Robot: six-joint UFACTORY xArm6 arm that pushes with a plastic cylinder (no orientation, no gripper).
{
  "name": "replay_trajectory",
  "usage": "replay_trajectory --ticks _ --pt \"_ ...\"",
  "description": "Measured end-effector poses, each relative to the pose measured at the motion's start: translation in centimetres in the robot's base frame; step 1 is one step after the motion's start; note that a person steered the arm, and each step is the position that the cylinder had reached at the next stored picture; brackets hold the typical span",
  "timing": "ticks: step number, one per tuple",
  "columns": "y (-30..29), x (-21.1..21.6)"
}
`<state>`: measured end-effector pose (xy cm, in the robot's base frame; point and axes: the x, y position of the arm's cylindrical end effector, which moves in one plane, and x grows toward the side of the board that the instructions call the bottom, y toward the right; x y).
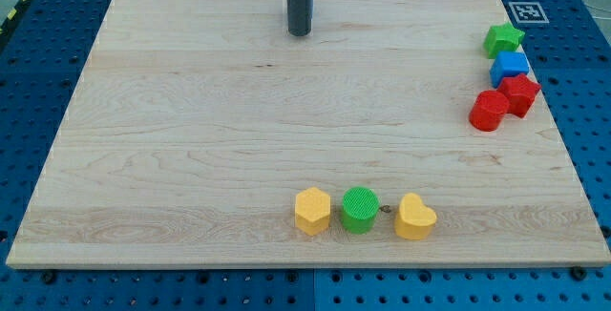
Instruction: Move the blue triangle to the top center
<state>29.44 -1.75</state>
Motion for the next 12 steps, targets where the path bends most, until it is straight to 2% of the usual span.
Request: replay_trajectory --ticks 1,2,3,7,10,11,12 --pt "-2.4 -0.1" --pt "-2.4 -2.5" --pt "-2.3 -3.0" --pt "-0.5 -2.8" --pt "0.9 -1.5" --pt "0.9 1.8" --pt "0.9 2.2"
